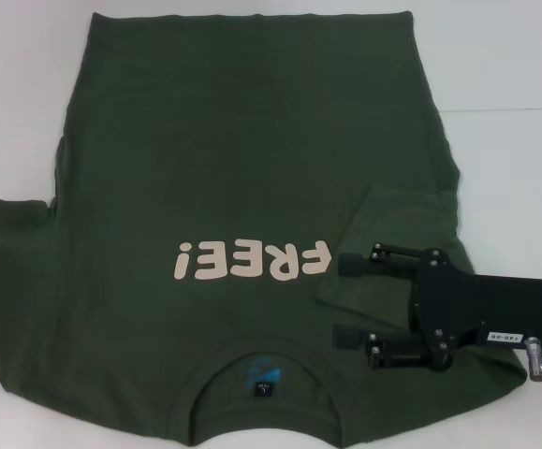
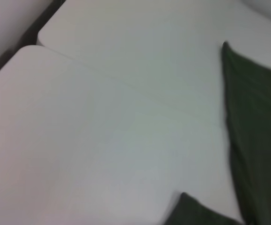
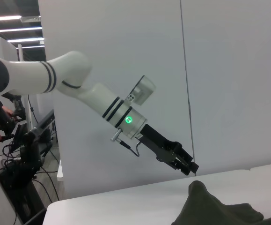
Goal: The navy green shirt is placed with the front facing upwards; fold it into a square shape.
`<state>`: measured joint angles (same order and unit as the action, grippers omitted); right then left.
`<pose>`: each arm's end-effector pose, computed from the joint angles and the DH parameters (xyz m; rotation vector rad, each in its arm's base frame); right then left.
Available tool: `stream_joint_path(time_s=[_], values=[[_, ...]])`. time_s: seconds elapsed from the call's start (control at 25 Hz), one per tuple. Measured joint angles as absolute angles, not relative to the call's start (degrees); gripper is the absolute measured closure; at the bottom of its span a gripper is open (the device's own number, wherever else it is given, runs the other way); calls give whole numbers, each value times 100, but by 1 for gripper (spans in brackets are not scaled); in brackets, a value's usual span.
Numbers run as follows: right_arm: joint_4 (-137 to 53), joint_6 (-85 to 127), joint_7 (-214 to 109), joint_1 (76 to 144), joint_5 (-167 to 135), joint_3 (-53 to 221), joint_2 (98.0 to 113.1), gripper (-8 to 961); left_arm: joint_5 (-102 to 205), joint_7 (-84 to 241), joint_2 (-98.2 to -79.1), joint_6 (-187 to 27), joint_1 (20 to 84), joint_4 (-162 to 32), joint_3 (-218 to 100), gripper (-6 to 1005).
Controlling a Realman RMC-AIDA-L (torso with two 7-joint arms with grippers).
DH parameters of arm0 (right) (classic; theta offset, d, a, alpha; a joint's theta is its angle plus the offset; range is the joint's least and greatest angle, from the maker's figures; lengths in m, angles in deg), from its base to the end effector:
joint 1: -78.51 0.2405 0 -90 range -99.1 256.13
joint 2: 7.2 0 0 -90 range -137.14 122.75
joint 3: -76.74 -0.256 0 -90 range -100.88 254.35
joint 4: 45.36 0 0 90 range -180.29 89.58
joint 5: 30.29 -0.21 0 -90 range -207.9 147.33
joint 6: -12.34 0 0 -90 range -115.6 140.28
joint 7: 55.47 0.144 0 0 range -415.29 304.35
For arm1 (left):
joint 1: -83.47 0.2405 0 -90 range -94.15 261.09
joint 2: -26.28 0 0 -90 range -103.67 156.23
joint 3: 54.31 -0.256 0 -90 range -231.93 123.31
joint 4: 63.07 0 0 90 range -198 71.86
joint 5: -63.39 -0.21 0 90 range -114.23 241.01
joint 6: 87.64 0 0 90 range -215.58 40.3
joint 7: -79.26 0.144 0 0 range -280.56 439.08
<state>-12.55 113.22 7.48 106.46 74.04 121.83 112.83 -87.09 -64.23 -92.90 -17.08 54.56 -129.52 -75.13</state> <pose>0.2382 0.2917 -0.0154 -2.8149 0.2551 1.0312 -0.3598 0.3470 0.1463 -1.5665 -1.5802 -0.3124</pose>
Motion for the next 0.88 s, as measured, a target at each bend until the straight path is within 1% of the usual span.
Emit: stream_joint_path(time_s=[0.08, 0.28, 0.56, 0.88], values=[[-1270, 11322, 726, 10646, 7404, 12182, 11280, 119, -8343, -6413, -9281, -1716, 5593, -12882, -7488, 671], [-1279, 11322, 704, 10635, 7404, 12182, 11277, 119, -8189, -6419, -9258, -1894, 5687, -12656, -7413, 423], [-1326, 11326, 702, 10629, 7404, 12182, 11277, 118, -8211, -6398, -9277, -2402, 5647, -12279, -7509, 275], [-1349, 11336, 702, 10613, 7404, 12182, 11277, 118, -8220, -6387, -9241, -2696, 5525, -11949, -7631, 93]])
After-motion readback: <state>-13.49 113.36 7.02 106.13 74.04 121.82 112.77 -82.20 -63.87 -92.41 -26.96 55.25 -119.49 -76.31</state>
